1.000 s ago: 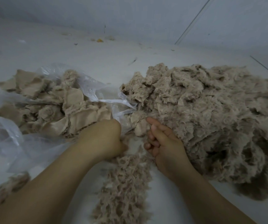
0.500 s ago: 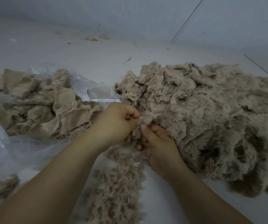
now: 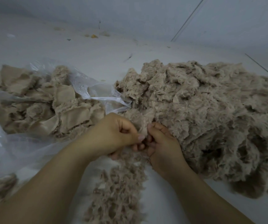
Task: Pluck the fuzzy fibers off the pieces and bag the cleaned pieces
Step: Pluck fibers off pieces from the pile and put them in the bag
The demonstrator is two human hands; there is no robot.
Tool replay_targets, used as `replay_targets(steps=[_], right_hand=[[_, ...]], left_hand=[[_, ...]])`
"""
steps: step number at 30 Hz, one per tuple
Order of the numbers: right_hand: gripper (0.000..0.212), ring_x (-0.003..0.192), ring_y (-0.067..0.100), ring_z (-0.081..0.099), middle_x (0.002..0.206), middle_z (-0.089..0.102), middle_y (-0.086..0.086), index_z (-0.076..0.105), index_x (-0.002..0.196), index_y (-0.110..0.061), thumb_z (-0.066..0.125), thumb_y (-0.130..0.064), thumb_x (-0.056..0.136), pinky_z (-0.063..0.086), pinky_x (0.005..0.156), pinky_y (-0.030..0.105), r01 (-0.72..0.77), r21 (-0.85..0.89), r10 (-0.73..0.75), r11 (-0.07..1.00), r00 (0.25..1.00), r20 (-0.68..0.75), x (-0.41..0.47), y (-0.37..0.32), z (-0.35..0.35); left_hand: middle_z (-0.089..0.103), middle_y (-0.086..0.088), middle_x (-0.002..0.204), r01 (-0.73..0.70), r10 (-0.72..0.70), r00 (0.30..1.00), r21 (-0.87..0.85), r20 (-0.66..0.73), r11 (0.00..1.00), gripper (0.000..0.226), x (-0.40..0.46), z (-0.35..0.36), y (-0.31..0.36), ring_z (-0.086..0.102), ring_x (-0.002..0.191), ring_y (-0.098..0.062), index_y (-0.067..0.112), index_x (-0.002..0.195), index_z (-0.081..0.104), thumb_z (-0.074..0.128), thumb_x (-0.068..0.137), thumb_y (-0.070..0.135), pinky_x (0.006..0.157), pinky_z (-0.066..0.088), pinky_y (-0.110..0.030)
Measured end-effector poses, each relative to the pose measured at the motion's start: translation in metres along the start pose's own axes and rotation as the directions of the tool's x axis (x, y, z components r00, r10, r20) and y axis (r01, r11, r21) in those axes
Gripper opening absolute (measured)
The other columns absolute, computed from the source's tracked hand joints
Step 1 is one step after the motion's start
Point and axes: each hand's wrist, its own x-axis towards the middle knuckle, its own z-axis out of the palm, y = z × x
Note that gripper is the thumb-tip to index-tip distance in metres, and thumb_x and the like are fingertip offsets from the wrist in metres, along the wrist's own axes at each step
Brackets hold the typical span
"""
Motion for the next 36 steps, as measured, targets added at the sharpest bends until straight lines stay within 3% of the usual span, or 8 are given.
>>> replay_targets(steps=[3, 7, 11, 13, 16, 20, 29, 36], right_hand=[[0.033, 0.053, 0.013, 0.042, 0.061, 0.04, 0.004, 0.058, 0.065, -0.015, 0.052, -0.01, 0.097, 0.041, 0.05, 0.026, 0.021, -0.034, -0.018, 0.999, 0.996, 0.083, 0.0, -0.001, -0.002], [0.029, 0.061, 0.018, 0.044, 0.077, 0.044, 0.016, 0.067, 0.07, -0.01, 0.05, -0.008, 0.094, 0.046, 0.052, 0.028, 0.037, -0.075, -0.029, 0.997, 0.994, 0.11, 0.002, 0.002, -0.006], [0.034, 0.066, 0.018, 0.057, 0.081, 0.061, 0.014, 0.072, 0.088, -0.009, 0.062, -0.042, 0.086, 0.049, 0.054, 0.027, 0.034, -0.097, -0.015, 0.995, 0.982, 0.186, 0.0, 0.002, -0.005], [0.033, 0.062, 0.013, 0.059, 0.069, 0.062, 0.003, 0.07, 0.081, -0.015, 0.07, -0.047, 0.082, 0.049, 0.054, 0.025, 0.083, -0.163, -0.052, 0.983, 0.982, 0.182, -0.001, 0.003, -0.004], [0.027, 0.057, 0.016, 0.055, 0.066, 0.055, 0.009, 0.065, 0.077, -0.011, 0.059, -0.029, 0.096, 0.048, 0.05, 0.025, 0.068, -0.133, -0.054, 0.989, 0.993, 0.107, 0.001, 0.004, -0.001], [0.034, 0.051, 0.019, 0.053, 0.062, 0.056, 0.013, 0.062, 0.075, -0.009, 0.043, -0.01, 0.104, 0.048, 0.048, 0.026, 0.045, -0.055, -0.04, 0.998, 0.996, 0.078, 0.002, 0.002, -0.001], [0.021, 0.066, 0.018, 0.061, 0.074, 0.059, 0.012, 0.061, 0.087, -0.008, 0.048, -0.015, 0.101, 0.051, 0.064, 0.033, -0.001, 0.021, -0.002, 1.0, 0.995, 0.103, 0.004, 0.004, -0.006], [0.018, 0.06, 0.011, 0.059, 0.068, 0.062, 0.002, 0.07, 0.078, -0.017, 0.062, -0.028, 0.09, 0.051, 0.055, 0.024, 0.081, -0.024, -0.076, 0.996, 0.981, 0.179, 0.001, 0.006, -0.006]], left_hand=[[0.061, -0.003, 0.061, -0.049, 0.021, 0.951, -0.085, -0.308, 0.995, 0.027, 0.009, 0.012, -0.003, 0.043, 0.036, -0.004, 0.007, 0.081, 0.071, 0.078, 0.07, 0.031, 0.037, 0.033, -0.016], [0.059, -0.003, 0.063, -0.043, -0.011, 0.948, -0.162, -0.319, 0.986, 0.011, 0.012, 0.022, -0.009, 0.049, 0.045, -0.013, 0.012, 0.088, 0.075, 0.08, 0.078, 0.012, 0.038, 0.038, -0.02], [0.063, -0.013, 0.062, -0.116, 0.114, 0.907, 0.022, -0.406, 0.993, 0.01, 0.013, 0.028, -0.012, 0.051, 0.046, -0.012, 0.013, 0.073, 0.074, 0.08, 0.077, 0.005, 0.041, 0.044, -0.026], [0.063, -0.012, 0.063, -0.143, 0.19, 0.887, 0.141, -0.42, 0.98, 0.013, 0.013, 0.028, -0.012, 0.052, 0.05, -0.013, 0.011, 0.07, 0.072, 0.078, 0.077, 0.002, 0.048, 0.048, -0.035], [0.062, -0.008, 0.065, -0.157, 0.223, 0.879, 0.187, -0.421, 0.97, 0.017, 0.013, 0.025, -0.012, 0.051, 0.052, -0.01, 0.012, 0.066, 0.07, 0.081, 0.074, 0.001, 0.052, 0.048, -0.034], [0.063, -0.005, 0.057, -0.132, 0.135, 0.928, 0.034, -0.347, 0.991, 0.015, 0.011, 0.023, -0.011, 0.054, 0.047, -0.014, 0.014, 0.067, 0.07, 0.082, 0.075, 0.011, 0.045, 0.046, -0.025], [0.064, -0.007, 0.065, -0.051, 0.012, 0.953, -0.123, -0.303, 0.991, 0.019, 0.011, 0.025, -0.013, 0.056, 0.048, -0.022, 0.013, 0.086, 0.053, 0.072, 0.086, 0.015, 0.04, 0.041, -0.026], [0.062, -0.028, 0.065, -0.025, -0.017, 0.961, -0.148, -0.276, 0.989, 0.022, 0.01, 0.024, -0.013, 0.048, 0.045, -0.023, 0.007, 0.082, 0.056, 0.077, 0.08, 0.005, 0.04, 0.034, -0.022]])
